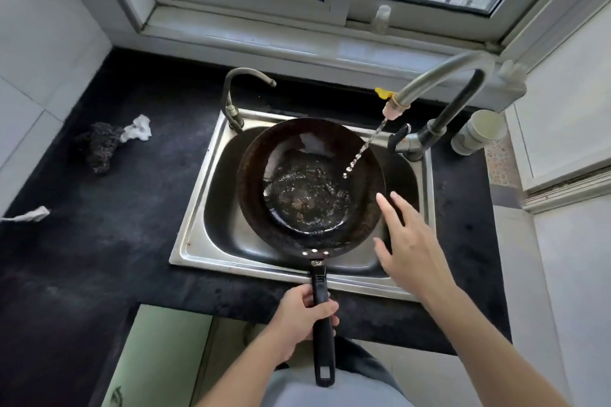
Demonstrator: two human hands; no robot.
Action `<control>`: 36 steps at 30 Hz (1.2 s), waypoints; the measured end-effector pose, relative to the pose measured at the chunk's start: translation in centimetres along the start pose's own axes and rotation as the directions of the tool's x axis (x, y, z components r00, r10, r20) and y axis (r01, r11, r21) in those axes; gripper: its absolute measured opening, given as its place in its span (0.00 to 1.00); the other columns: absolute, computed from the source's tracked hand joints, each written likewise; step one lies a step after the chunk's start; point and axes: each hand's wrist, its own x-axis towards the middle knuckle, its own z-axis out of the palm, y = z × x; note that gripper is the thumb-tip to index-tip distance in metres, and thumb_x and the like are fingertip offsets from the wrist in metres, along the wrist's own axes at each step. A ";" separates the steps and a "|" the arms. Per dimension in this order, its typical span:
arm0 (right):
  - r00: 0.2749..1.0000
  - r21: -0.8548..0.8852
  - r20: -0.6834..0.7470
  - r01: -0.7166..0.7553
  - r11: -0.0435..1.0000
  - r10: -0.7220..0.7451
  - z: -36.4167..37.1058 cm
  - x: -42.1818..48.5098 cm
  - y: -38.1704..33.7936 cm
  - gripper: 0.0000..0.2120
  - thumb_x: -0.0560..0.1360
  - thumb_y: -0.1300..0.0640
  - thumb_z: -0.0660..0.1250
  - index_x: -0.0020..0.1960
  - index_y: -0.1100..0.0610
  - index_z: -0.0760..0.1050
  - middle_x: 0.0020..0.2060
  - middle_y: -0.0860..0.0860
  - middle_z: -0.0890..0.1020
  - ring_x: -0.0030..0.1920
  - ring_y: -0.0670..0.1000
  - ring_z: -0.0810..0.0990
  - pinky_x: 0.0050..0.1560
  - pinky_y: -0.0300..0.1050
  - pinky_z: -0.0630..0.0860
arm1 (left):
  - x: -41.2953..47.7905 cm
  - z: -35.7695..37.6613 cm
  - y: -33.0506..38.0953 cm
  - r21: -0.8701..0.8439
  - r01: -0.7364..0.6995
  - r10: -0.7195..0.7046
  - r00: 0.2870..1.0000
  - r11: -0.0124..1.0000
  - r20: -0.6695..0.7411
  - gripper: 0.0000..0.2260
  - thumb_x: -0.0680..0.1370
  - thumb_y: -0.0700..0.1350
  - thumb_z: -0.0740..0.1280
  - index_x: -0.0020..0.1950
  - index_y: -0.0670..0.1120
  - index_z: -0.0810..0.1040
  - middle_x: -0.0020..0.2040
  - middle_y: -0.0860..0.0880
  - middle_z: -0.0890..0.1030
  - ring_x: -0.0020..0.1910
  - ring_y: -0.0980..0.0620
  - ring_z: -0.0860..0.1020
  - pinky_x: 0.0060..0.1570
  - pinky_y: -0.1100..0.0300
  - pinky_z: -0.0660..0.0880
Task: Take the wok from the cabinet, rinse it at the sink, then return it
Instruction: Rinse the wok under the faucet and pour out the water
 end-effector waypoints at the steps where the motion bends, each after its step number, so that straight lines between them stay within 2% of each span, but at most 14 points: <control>1: 1.000 0.025 0.021 -0.015 1.000 0.015 0.7 -1.8 -0.8 0.36 0.75 0.50 0.70 0.79 0.51 0.58 0.75 0.54 0.67 0.69 0.54 0.74 0.65 0.52 0.77 | 0.1 0.0 0.0 0.000 -0.002 0.002 1.000 1.000 0.003 0.12 0.74 0.36 0.73 0.55 0.36 0.77 0.47 0.41 0.82 0.42 0.44 0.84 0.46 0.45 0.83; 5: 0.991 0.162 0.084 -0.112 0.980 0.100 3.3 -8.4 -3.5 0.29 0.76 0.39 0.64 0.74 0.47 0.65 0.62 0.45 0.75 0.53 0.46 0.80 0.51 0.42 0.82 | 0.5 -0.1 -0.3 -0.018 -0.016 0.016 1.000 1.000 0.003 0.12 0.73 0.36 0.74 0.55 0.36 0.78 0.46 0.40 0.83 0.43 0.43 0.85 0.45 0.48 0.83; 8: 0.946 0.285 0.193 -0.308 0.908 0.261 4.5 -11.1 -5.6 0.22 0.72 0.33 0.64 0.59 0.44 0.71 0.48 0.40 0.77 0.43 0.42 0.78 0.40 0.37 0.76 | 0.8 -0.4 -0.6 0.024 -0.031 0.031 0.999 0.999 0.015 0.11 0.73 0.38 0.74 0.53 0.37 0.79 0.45 0.41 0.84 0.44 0.44 0.85 0.41 0.55 0.81; 10: 0.858 0.397 0.344 -0.501 0.769 0.382 5.4 -11.9 -6.5 0.18 0.69 0.36 0.71 0.48 0.47 0.72 0.40 0.44 0.80 0.39 0.44 0.79 0.40 0.39 0.77 | 1.0 -0.6 -0.7 0.062 -0.037 0.036 0.999 0.997 0.023 0.10 0.73 0.39 0.75 0.52 0.39 0.80 0.46 0.43 0.86 0.46 0.47 0.86 0.40 0.60 0.80; 11: 0.804 0.427 0.433 -0.581 0.693 0.407 5.8 -12.2 -6.9 0.17 0.69 0.39 0.74 0.46 0.48 0.73 0.39 0.46 0.81 0.39 0.45 0.80 0.41 0.40 0.78 | 1.2 -0.6 -0.8 0.061 -0.037 0.035 0.999 0.997 0.029 0.11 0.72 0.39 0.76 0.52 0.39 0.80 0.47 0.42 0.86 0.48 0.46 0.85 0.42 0.57 0.81; 13: 0.697 0.496 0.606 -0.707 0.504 0.383 6.5 -12.4 -7.4 0.14 0.71 0.45 0.76 0.48 0.52 0.76 0.41 0.48 0.83 0.41 0.48 0.83 0.45 0.45 0.83 | 1.5 -0.7 -0.9 0.073 -0.031 0.029 0.999 0.997 0.027 0.13 0.70 0.40 0.77 0.52 0.40 0.81 0.49 0.42 0.86 0.51 0.45 0.84 0.52 0.51 0.81; 15: 0.614 0.566 0.733 -0.789 0.239 0.293 6.8 -12.1 -7.8 0.12 0.72 0.54 0.76 0.52 0.58 0.79 0.45 0.54 0.85 0.45 0.51 0.85 0.49 0.50 0.84 | 1.7 -0.7 -1.0 0.072 -0.024 0.023 0.999 0.997 0.025 0.13 0.69 0.39 0.78 0.52 0.40 0.81 0.48 0.44 0.86 0.52 0.44 0.84 0.55 0.48 0.80; 17: 0.599 0.602 0.774 -0.797 0.055 0.204 6.8 -11.4 -8.4 0.11 0.72 0.62 0.75 0.53 0.62 0.81 0.44 0.58 0.86 0.45 0.55 0.86 0.51 0.52 0.82 | 1.9 -0.7 -1.0 0.062 -0.024 0.022 0.999 0.998 0.031 0.13 0.69 0.39 0.78 0.51 0.40 0.81 0.45 0.45 0.86 0.51 0.44 0.84 0.56 0.46 0.80; 21: 0.601 0.620 0.773 -0.783 -0.041 0.203 6.5 -9.7 -10.5 0.09 0.73 0.66 0.67 0.53 0.62 0.81 0.37 0.59 0.82 0.37 0.55 0.82 0.40 0.49 0.82 | 1.9 -0.7 -1.0 0.076 -0.018 0.015 0.999 0.997 0.033 0.10 0.71 0.38 0.76 0.49 0.39 0.82 0.45 0.44 0.86 0.46 0.46 0.85 0.51 0.51 0.81; 24: 0.630 0.653 0.710 -0.756 0.041 0.315 6.9 -9.4 -11.8 0.09 0.77 0.64 0.61 0.51 0.57 0.79 0.31 0.55 0.76 0.27 0.49 0.75 0.27 0.44 0.75 | 1.7 -0.7 -0.8 0.061 -0.015 0.012 0.999 0.998 0.048 0.10 0.71 0.38 0.76 0.50 0.39 0.82 0.47 0.42 0.86 0.48 0.44 0.84 0.50 0.51 0.81; 27: 0.699 0.663 0.578 -0.703 0.258 0.421 8.2 -10.0 -11.9 0.08 0.80 0.61 0.60 0.53 0.54 0.77 0.31 0.54 0.78 0.24 0.49 0.74 0.24 0.43 0.73 | 1.4 -0.5 -0.5 0.058 0.017 -0.021 0.997 0.998 0.074 0.12 0.72 0.39 0.75 0.54 0.39 0.82 0.51 0.43 0.86 0.52 0.44 0.84 0.50 0.52 0.81; 30: 0.739 0.641 0.505 -0.667 0.380 0.446 8.5 -10.6 -11.3 0.07 0.81 0.57 0.61 0.55 0.55 0.77 0.31 0.55 0.81 0.24 0.50 0.77 0.24 0.42 0.74 | 0.9 0.4 -0.3 -0.020 0.044 -0.042 0.995 0.999 0.086 0.10 0.73 0.36 0.73 0.54 0.38 0.82 0.53 0.42 0.86 0.54 0.45 0.83 0.52 0.54 0.80; 34: 0.787 0.689 0.471 -0.610 0.391 0.398 7.9 -11.6 -10.4 0.08 0.80 0.51 0.65 0.46 0.54 0.77 0.28 0.49 0.79 0.23 0.46 0.75 0.25 0.43 0.73 | 0.4 1.5 -0.4 -0.237 0.119 -0.094 0.989 0.964 0.112 0.09 0.79 0.39 0.67 0.56 0.36 0.81 0.55 0.40 0.85 0.56 0.45 0.83 0.57 0.53 0.79; 36: 0.785 0.704 0.484 -0.612 0.361 0.387 7.7 -12.3 -10.0 0.11 0.79 0.49 0.66 0.44 0.55 0.77 0.26 0.48 0.77 0.23 0.45 0.73 0.25 0.44 0.72 | 0.4 1.6 -0.4 -0.259 0.136 -0.101 0.984 0.956 0.145 0.09 0.80 0.40 0.65 0.56 0.37 0.81 0.54 0.41 0.85 0.56 0.47 0.83 0.57 0.52 0.78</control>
